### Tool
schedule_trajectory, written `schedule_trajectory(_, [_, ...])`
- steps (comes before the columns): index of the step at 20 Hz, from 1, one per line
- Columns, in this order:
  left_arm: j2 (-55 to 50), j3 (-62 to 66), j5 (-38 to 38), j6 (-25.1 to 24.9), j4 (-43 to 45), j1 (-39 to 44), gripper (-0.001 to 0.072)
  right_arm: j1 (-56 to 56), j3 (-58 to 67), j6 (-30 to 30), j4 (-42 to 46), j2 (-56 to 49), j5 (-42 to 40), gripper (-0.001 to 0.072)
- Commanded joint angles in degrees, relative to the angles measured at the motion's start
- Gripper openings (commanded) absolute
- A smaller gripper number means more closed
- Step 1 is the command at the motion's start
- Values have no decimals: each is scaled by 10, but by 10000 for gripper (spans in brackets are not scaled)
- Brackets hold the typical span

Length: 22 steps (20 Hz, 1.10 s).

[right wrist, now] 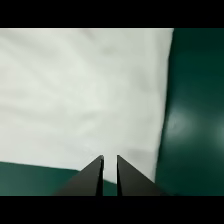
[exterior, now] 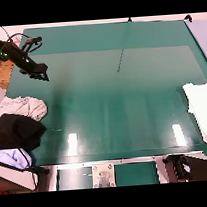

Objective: Fold the shirts.

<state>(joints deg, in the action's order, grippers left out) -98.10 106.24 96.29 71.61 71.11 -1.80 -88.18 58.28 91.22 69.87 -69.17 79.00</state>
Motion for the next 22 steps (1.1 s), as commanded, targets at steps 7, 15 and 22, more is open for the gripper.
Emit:
schedule_trajectory(7, [217, -228, -49, 36, -10, 0, 23, 453, 64, -42, -97, 75, -45, 14])
schedule_trajectory(15, [524, -602, -139, 84, -46, 0, 24, 862, -135, -30, -100, 158, -168, 13])
schedule_trajectory(22, [526, -607, -164, 85, -42, 0, 24, 963, -146, -30, -102, 158, -179, 13])
